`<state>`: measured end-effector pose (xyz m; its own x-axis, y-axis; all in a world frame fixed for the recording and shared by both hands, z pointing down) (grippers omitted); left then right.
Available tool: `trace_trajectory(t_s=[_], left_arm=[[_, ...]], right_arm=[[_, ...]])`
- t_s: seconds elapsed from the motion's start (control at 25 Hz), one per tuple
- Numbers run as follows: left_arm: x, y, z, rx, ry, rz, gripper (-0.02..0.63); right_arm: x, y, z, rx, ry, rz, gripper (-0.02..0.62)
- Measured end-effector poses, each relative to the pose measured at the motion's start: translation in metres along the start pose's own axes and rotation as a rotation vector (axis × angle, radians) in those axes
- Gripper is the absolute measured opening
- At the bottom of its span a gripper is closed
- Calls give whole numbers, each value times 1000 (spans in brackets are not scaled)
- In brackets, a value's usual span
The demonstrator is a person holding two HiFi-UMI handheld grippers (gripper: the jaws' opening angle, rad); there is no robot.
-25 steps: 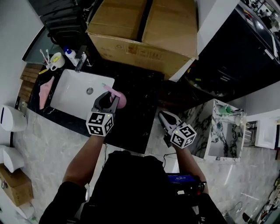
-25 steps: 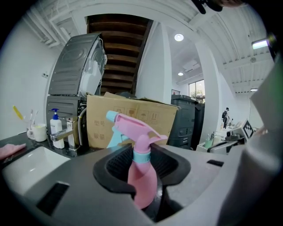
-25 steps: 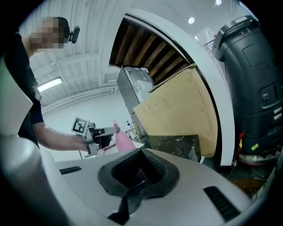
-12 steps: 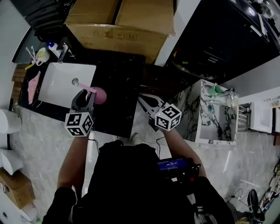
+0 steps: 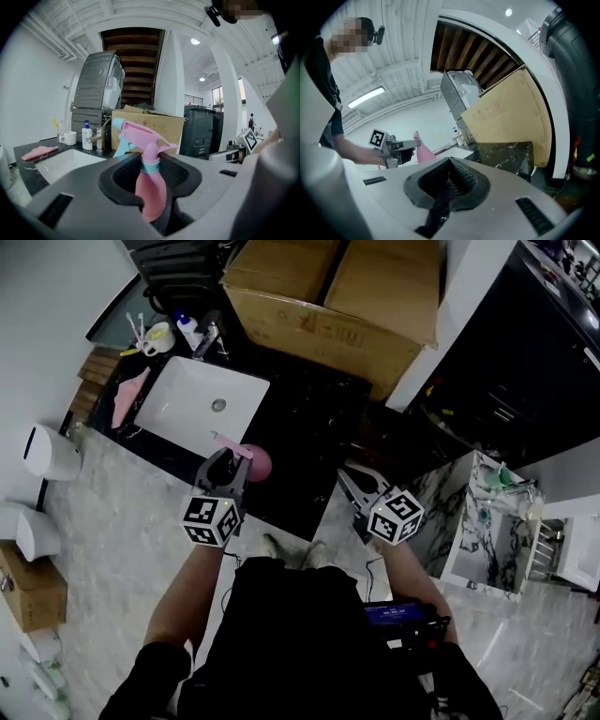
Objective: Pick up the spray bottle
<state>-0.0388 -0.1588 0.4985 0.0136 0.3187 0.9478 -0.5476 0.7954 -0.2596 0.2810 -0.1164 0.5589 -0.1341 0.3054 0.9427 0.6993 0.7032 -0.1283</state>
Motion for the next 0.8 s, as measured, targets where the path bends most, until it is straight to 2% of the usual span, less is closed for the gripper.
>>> trace_trajectory(t_s=[0.36, 0.56, 0.8], left_arm=[[-2, 39, 29, -21, 14, -26, 130], [-2, 72, 53, -27, 30, -39, 130], [2, 113, 81, -41, 51, -52, 131]], right_arm=[[-7, -17, 20, 22, -7, -45, 26], [-12, -36, 47, 35, -1, -61, 26], [-10, -61, 84, 10, 29, -48, 26]])
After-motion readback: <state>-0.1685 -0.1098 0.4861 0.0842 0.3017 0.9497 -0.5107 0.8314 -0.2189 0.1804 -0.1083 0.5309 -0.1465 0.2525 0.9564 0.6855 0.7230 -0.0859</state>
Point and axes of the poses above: the fingertips, and each gripper's own axes: y backward along the fingers, z to its left, x out of its underside, the point moved 10 cm from there along y, backward along the fingers, and after that the axes turned 6 degrees about y, right-handed, at the moved point
